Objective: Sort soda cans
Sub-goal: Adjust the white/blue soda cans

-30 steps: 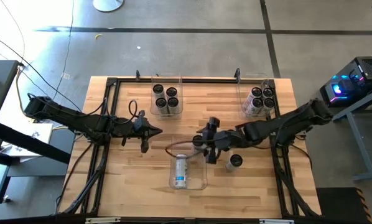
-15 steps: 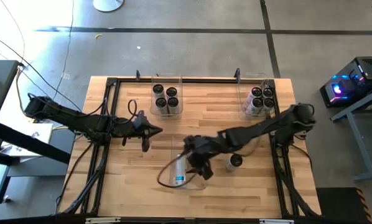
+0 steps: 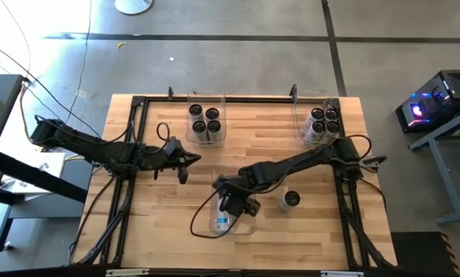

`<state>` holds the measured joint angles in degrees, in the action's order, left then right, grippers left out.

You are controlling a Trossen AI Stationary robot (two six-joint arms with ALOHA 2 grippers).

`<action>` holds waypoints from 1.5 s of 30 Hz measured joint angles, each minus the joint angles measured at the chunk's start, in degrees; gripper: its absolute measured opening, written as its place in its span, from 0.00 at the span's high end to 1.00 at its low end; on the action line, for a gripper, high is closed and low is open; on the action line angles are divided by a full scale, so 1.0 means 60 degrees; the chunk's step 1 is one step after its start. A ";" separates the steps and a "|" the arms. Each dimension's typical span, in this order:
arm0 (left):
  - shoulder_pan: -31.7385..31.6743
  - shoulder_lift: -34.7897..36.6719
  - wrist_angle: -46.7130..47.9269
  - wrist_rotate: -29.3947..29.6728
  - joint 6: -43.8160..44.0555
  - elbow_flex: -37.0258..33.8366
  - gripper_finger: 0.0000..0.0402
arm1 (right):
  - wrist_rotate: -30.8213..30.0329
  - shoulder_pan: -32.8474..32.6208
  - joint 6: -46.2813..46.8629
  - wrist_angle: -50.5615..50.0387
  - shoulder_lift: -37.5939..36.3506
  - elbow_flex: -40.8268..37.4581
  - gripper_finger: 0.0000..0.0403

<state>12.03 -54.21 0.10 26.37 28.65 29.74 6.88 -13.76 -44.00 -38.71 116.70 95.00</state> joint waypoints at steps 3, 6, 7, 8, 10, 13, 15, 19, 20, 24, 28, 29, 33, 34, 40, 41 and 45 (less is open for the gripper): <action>0.0007 -0.0215 0.0007 0.0001 0.0179 0.0000 1.00 | -0.0343 0.0000 -0.0529 0.0009 0.0183 -0.0017 0.22; 0.0040 -0.0497 -0.0010 -0.0090 0.0302 0.0000 1.00 | -0.0631 0.0000 -0.0911 0.0012 0.0377 -0.0028 0.22; 0.0067 -0.0601 0.0012 -0.0095 0.0369 0.0000 1.00 | -0.0639 0.0000 -0.1034 0.0020 0.0439 -0.0028 0.22; 0.0100 -0.0727 0.0005 -0.0095 0.0405 0.0000 1.00 | -0.0639 0.0000 -0.1168 0.0034 0.0502 -0.0028 0.22; 0.0177 -0.0954 0.0011 -0.0103 0.0446 0.0000 1.00 | -0.0645 0.0004 -0.1490 0.0062 0.0678 -0.0028 0.22; 0.0336 -0.1233 -0.0027 -0.0124 0.0452 0.0000 1.00 | -0.0881 0.0000 -0.1728 0.0242 0.0915 -0.0032 0.22; 0.0432 -0.1337 -0.0127 -0.0124 0.0455 0.0000 1.00 | -0.1110 -0.0006 -0.1716 0.0364 0.1003 -0.0023 0.22; 0.0600 -0.1500 -0.0331 -0.0121 0.0412 0.0000 1.00 | -0.1048 0.0056 -0.1793 0.0517 0.1161 -0.0006 0.22; 0.0620 -0.1528 -0.0416 -0.0121 0.0340 0.0000 1.00 | -0.0985 0.0098 -0.1859 0.0552 0.1181 -0.0003 0.22; 0.0654 -0.1546 -0.0588 -0.0121 0.0134 0.0004 1.00 | -0.0841 0.0216 -0.1825 0.0560 0.1201 -0.0003 0.22; 0.0652 -0.1546 -0.0579 -0.0117 0.0123 0.0004 1.00 | -0.0668 0.0353 -0.1464 0.0603 0.1214 -0.0007 0.27; 0.0652 -0.1546 -0.0579 -0.0117 0.0119 0.0004 1.00 | -0.0598 0.0385 -0.1375 0.0601 0.1221 -0.0013 0.28; 0.0652 -0.1546 -0.0576 -0.0117 0.0116 0.0004 1.00 | -0.0539 0.0477 -0.1213 0.0708 0.1233 -0.0017 0.33; 0.0652 -0.1546 -0.0576 -0.0117 0.0116 0.0004 1.00 | -0.0620 0.0480 -0.1211 0.0712 0.1233 -0.0017 0.34; 0.0648 -0.1546 -0.0575 -0.0117 -0.0044 0.0004 1.00 | -0.1315 0.0268 -0.0976 0.0563 0.1273 0.0144 0.34; 0.0648 -0.1546 -0.0576 -0.0117 -0.0055 0.0004 1.00 | -0.1425 0.0224 -0.0814 0.0555 0.1286 0.0204 0.34; 0.0648 -0.1546 -0.0575 -0.0117 -0.0055 0.0004 1.00 | -0.1711 0.0101 -0.0199 0.0495 0.1320 0.0427 0.34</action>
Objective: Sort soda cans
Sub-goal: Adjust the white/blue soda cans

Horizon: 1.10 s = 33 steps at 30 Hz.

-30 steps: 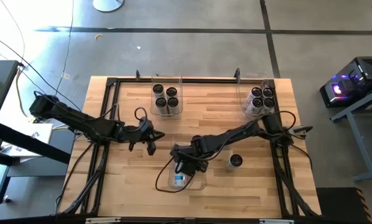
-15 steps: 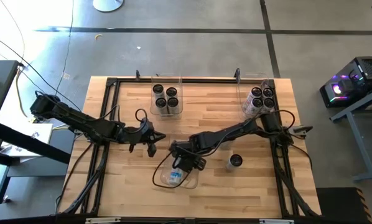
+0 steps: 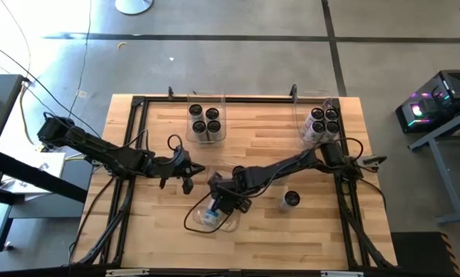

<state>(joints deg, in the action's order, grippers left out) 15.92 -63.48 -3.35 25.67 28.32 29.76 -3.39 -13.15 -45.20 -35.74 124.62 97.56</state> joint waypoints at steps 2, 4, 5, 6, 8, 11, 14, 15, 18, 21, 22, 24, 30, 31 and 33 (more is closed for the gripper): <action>0.0000 0.0000 0.0003 0.0000 0.0004 0.0000 1.00 | -0.0199 -0.0006 0.0045 0.0042 0.0000 0.0000 0.33; 0.0000 0.0000 0.0000 0.0003 0.0015 0.0000 1.00 | -0.0196 0.0004 0.0123 0.0052 0.0000 -0.0007 0.33; 0.0000 0.0000 0.0002 0.0000 0.0018 0.0000 1.00 | -0.0186 0.0026 0.0230 0.0066 0.0000 -0.0005 0.32; 0.0000 0.0000 0.0003 0.0000 0.0018 0.0000 1.00 | -0.0148 0.0057 0.0297 0.0075 0.0000 -0.0005 0.31; 0.0000 0.0000 0.0002 0.0001 0.0054 0.0000 1.00 | -0.0058 0.0116 0.0475 0.0114 0.0027 -0.0006 0.28; 0.0000 0.0000 0.0000 0.0004 0.0249 0.0000 1.00 | 0.0188 0.0186 0.0500 0.0111 0.0086 0.0009 0.24; 0.0042 0.0000 0.0003 0.0013 0.0273 0.0000 1.00 | 0.0310 0.0265 0.0423 0.0101 0.0141 0.0027 0.22; 0.0056 0.0000 -0.0001 0.0015 0.0273 0.0000 1.00 | 0.0333 0.0286 0.0323 0.0099 0.0177 0.0043 0.22; 0.0073 -0.0003 -0.0003 0.0011 0.0379 0.0000 1.00 | 0.0399 0.0323 0.0036 0.0022 0.0211 0.0045 0.22; 0.0084 0.0000 -0.0012 0.0008 0.0434 0.0000 1.00 | 0.0341 0.0300 -0.0130 -0.0031 0.0215 0.0055 0.22; 0.0098 -0.0003 -0.0021 0.0014 0.0455 0.0000 1.00 | 0.0288 0.0252 -0.0114 -0.0076 0.0205 0.0090 0.22; 0.0128 0.0000 -0.0019 0.0015 0.0495 0.0000 1.00 | 0.0023 0.0167 -0.0033 -0.0288 0.0232 0.0283 0.22; 0.0131 0.0000 -0.0074 0.0004 0.0499 0.0000 1.00 | -0.0564 -0.0060 -0.0079 -0.0906 0.0306 0.1237 0.22; 0.0131 -0.0002 -0.0077 0.0004 0.0499 0.0000 1.00 | -0.0611 -0.0079 -0.0064 -0.1072 0.0303 0.1435 0.22; 0.0148 0.0000 -0.0073 0.0007 0.0503 0.0000 1.00 | -0.0617 -0.0124 -0.0009 -0.1367 0.0291 0.1766 0.22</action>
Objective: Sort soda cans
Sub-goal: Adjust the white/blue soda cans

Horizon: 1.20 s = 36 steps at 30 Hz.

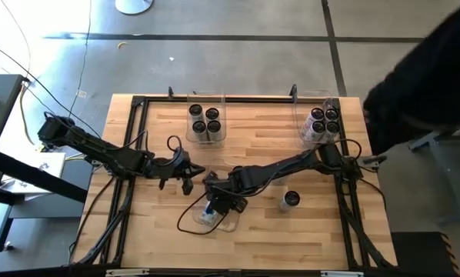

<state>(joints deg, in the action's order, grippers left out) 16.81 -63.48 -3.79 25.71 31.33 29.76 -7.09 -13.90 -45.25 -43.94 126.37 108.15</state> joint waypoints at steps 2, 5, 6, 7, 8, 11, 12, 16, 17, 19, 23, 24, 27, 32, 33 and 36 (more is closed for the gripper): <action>0.0043 -0.0004 0.0000 -0.0002 0.0000 0.0000 1.00 | 0.0076 -0.0047 -0.0006 -0.0015 0.0000 0.0232 0.22; 0.0089 0.0000 0.0000 -0.0007 0.0000 0.0000 1.00 | 0.0920 -0.0064 -0.0326 0.0010 -0.0022 0.0375 0.22; 0.0089 0.0000 0.0000 -0.0007 0.0000 0.0000 1.00 | 0.1212 -0.0064 -0.0379 0.0019 0.0008 0.0376 0.22; 0.0089 -0.0002 0.0003 -0.0007 0.0000 0.0000 1.00 | 0.1332 -0.0064 -0.0364 0.0053 0.0071 0.0382 0.22; 0.0089 -0.0003 0.0000 -0.0003 0.0000 0.0000 1.00 | 0.1337 -0.0064 -0.0309 0.0069 0.0166 0.0383 0.22; 0.0085 -0.0002 0.0003 -0.0001 0.0000 0.0000 1.00 | 0.0970 -0.0072 -0.0275 0.0124 0.0445 0.0372 0.22; 0.0085 0.0000 0.0003 0.0000 0.0000 0.0000 1.00 | 0.0950 -0.0068 -0.0278 0.0234 0.0523 0.0372 0.22; 0.0086 0.0000 -0.0015 0.0000 -0.0001 0.0000 1.00 | 0.0940 -0.0048 -0.0239 0.0338 0.0835 0.0387 0.22; 0.0087 0.0000 -0.0013 0.0000 -0.0003 0.0000 1.00 | 0.1007 -0.0032 -0.0207 0.0183 0.0945 0.0393 0.22; 0.0085 -0.0001 -0.0051 0.0004 -0.0002 0.0000 1.00 | 0.0902 -0.0004 -0.0222 0.0219 0.1031 0.0402 0.22; 0.0088 -0.0003 -0.0073 0.0004 -0.0003 0.0000 1.00 | 0.0870 0.0120 -0.0027 -0.0007 0.1239 0.0438 0.22; 0.0089 -0.0004 -0.0076 0.0004 -0.0004 0.0000 1.00 | 0.0859 0.0150 0.0039 -0.0070 0.1243 0.0438 0.22; 0.0085 -0.0003 -0.0076 0.0004 -0.0004 0.0000 1.00 | 0.0940 0.0233 0.0090 -0.0156 0.1257 0.0427 0.24; 0.0088 -0.0004 -0.0077 0.0005 -0.0004 0.0000 1.00 | 0.1297 0.0375 0.0074 -0.0183 0.1278 0.0416 0.30; 0.0089 -0.0001 -0.0077 0.0004 -0.0003 0.0000 1.00 | 0.1297 0.0383 0.0075 -0.0164 0.1276 0.0391 0.31; 0.0086 -0.0004 -0.0079 0.0004 -0.0004 0.0000 1.00 | 0.1258 0.0384 0.0041 -0.0104 0.1278 0.0300 0.34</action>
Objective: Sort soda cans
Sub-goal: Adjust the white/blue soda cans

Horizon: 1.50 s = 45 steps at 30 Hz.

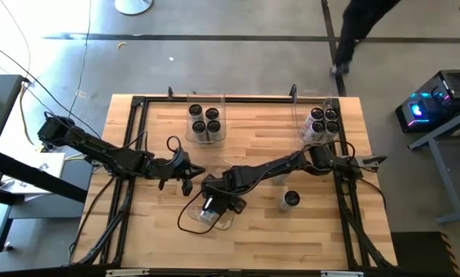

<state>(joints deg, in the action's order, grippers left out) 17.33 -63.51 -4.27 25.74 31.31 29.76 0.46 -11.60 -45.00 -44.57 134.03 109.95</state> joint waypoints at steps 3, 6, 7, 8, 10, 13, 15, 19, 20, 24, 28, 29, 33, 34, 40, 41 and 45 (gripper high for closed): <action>-0.0001 0.0002 -0.0023 0.0000 0.0000 0.0000 1.00 | -0.0091 0.0000 -0.0011 -0.0070 0.0001 -0.0004 0.37; 0.0002 0.0000 -0.0023 0.0000 0.0003 0.0000 1.00 | -0.0335 -0.0071 0.0049 -0.0004 -0.0001 0.0009 0.42; 0.0001 0.0003 -0.0023 0.0000 0.0002 0.0000 1.00 | -0.0396 -0.0104 0.0068 -0.0055 -0.0003 0.0096 0.44; 0.0002 0.0000 -0.0023 0.0000 0.0004 0.0000 1.00 | -0.0427 -0.0136 0.0094 -0.0144 0.0003 0.0191 0.46; 0.0002 0.0002 -0.0030 0.0000 0.0000 0.0000 1.00 | -0.0483 -0.0192 0.0145 -0.0299 0.0029 0.0372 0.49; 0.0002 0.0001 -0.0030 0.0000 0.0000 0.0000 1.00 | -0.0802 -0.0280 0.0280 -0.0604 0.0083 0.0728 0.49; 0.0002 0.0001 -0.0028 0.0000 0.0001 0.0000 1.00 | -0.1061 -0.0337 0.0467 -0.0960 0.0117 0.1042 0.49; 0.0002 0.0000 -0.0027 -0.0004 0.0000 0.0000 1.00 | -0.1109 -0.0387 0.0699 -0.1657 0.0128 0.1736 0.50; -0.0001 0.0002 -0.0027 -0.0004 0.0000 0.0000 1.00 | -0.1113 -0.0397 0.0760 -0.1802 0.0128 0.1924 0.50; 0.0002 0.0004 -0.0027 -0.0004 0.0000 0.0000 1.00 | -0.1266 -0.0466 0.1081 -0.2446 0.0114 0.2536 0.50; 0.0002 0.0001 -0.0023 -0.0004 0.0000 0.0000 1.00 | -0.2070 -0.0623 0.1235 -0.3063 0.0095 0.3148 0.50; 0.0002 0.0001 -0.0023 -0.0007 0.0000 0.0000 1.00 | -0.2275 -0.0669 0.1294 -0.3232 0.0092 0.3297 0.50; 0.0000 0.0246 0.0013 -0.0463 -0.0406 -0.0004 1.00 | -0.2824 -0.0886 0.1747 -0.4090 0.0092 0.3992 0.50; 0.0006 0.0426 -0.0013 -0.0465 -0.0534 -0.0004 1.00 | -0.3046 -0.0972 0.1888 -0.4280 0.0083 0.4160 0.50; 0.0027 0.1726 0.0033 -0.0455 -0.1575 -0.0004 1.00 | -0.5055 -0.1548 0.2754 -0.4903 -0.0784 0.3821 0.50; 0.0059 0.1928 0.0029 -0.0455 -0.1698 -0.0004 1.00 | -0.5514 -0.1647 0.2967 -0.5047 -0.0936 0.3821 0.50; 0.0233 0.2540 -0.0005 -0.0702 -0.2241 0.0000 0.97 | -0.7298 -0.2115 0.3868 -0.5874 -0.1358 0.3821 0.50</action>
<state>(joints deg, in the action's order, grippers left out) 18.72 -48.27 -4.29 21.53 17.86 29.76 -43.33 -24.29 -21.80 -79.81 125.88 132.88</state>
